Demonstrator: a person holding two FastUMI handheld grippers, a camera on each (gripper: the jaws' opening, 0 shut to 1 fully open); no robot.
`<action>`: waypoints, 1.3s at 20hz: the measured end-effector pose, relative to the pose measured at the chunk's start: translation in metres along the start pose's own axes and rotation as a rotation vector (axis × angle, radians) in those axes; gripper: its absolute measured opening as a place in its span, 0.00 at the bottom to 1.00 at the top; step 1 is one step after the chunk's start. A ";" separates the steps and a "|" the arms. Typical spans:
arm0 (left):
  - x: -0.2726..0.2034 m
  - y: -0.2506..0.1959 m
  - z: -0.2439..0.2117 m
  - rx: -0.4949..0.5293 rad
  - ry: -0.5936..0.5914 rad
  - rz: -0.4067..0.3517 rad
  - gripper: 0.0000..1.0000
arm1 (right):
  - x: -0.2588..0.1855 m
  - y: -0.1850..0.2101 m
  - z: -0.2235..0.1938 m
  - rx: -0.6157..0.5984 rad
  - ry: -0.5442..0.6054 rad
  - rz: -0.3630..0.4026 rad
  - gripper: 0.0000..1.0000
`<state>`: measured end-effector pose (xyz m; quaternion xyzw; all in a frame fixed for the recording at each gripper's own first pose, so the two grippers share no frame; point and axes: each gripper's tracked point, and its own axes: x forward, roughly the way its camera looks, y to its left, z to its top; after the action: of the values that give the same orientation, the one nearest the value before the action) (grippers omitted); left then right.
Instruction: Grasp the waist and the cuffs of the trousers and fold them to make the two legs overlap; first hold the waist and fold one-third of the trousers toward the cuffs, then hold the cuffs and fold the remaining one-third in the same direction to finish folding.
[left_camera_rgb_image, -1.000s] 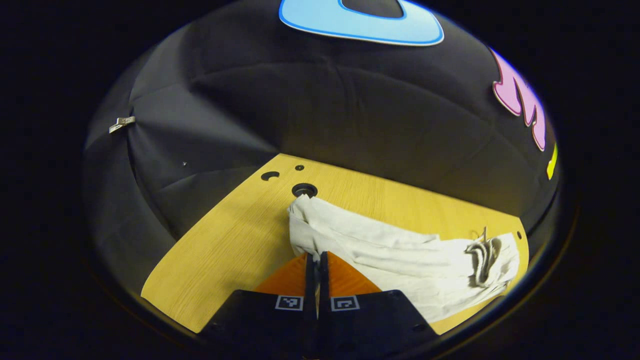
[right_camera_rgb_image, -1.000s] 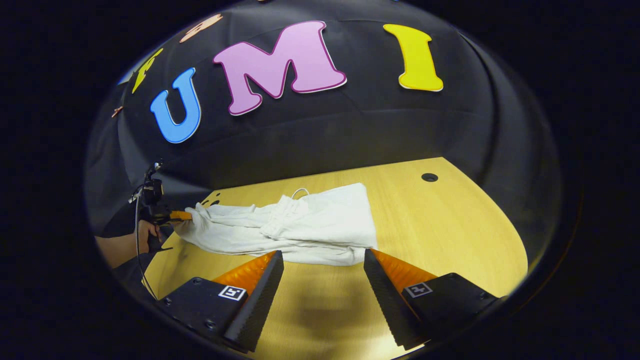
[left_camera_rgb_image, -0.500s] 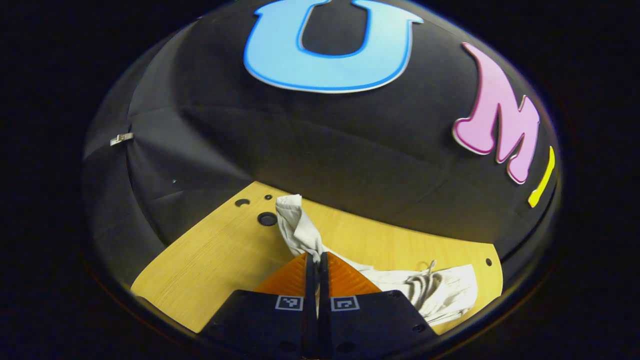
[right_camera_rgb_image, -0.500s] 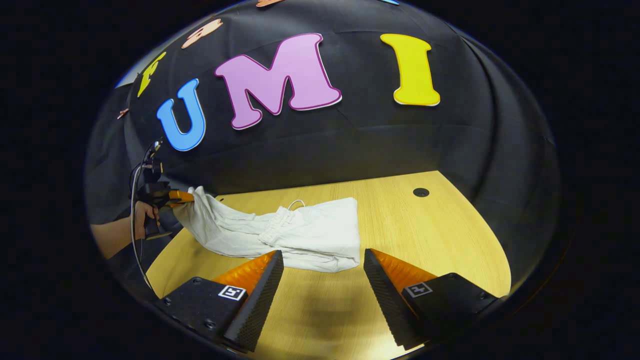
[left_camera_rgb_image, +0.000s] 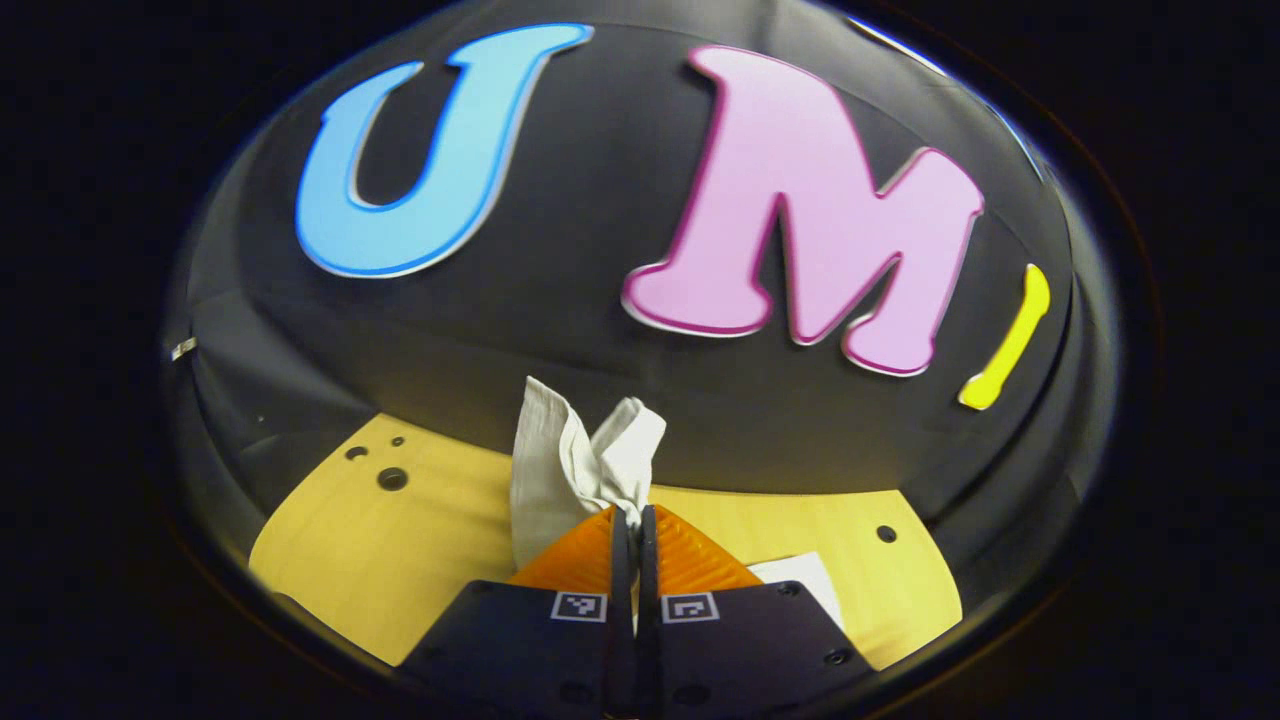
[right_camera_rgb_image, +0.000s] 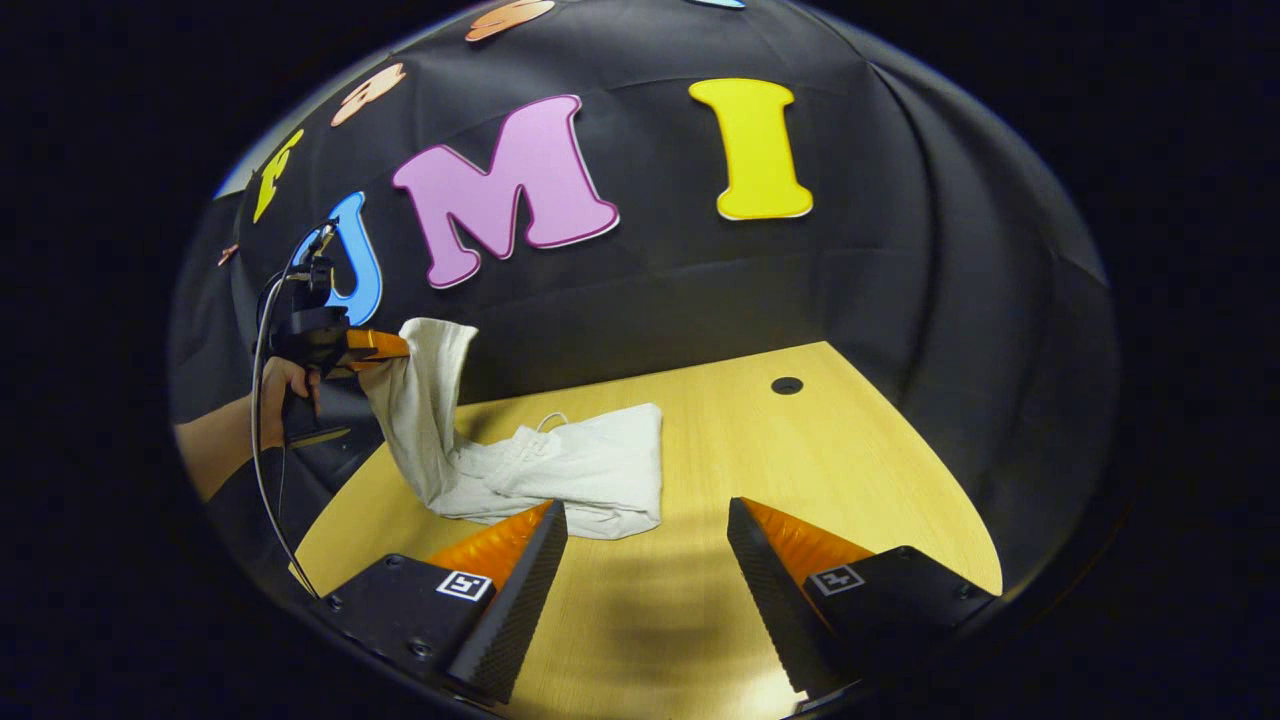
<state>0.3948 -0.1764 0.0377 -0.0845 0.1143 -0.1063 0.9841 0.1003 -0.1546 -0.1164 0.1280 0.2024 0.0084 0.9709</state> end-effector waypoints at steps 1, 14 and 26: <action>0.004 -0.020 0.000 0.016 0.003 -0.024 0.06 | -0.003 -0.008 0.004 0.011 -0.007 -0.013 0.98; 0.028 -0.189 -0.063 0.110 0.101 -0.201 0.06 | -0.035 -0.090 0.011 0.095 -0.049 -0.149 0.98; -0.012 -0.189 -0.126 0.170 0.166 -0.229 0.57 | -0.046 -0.076 -0.008 0.076 -0.035 -0.116 0.98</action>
<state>0.3170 -0.3734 -0.0447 -0.0044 0.1756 -0.2337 0.9563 0.0522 -0.2297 -0.1246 0.1528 0.1926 -0.0579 0.9676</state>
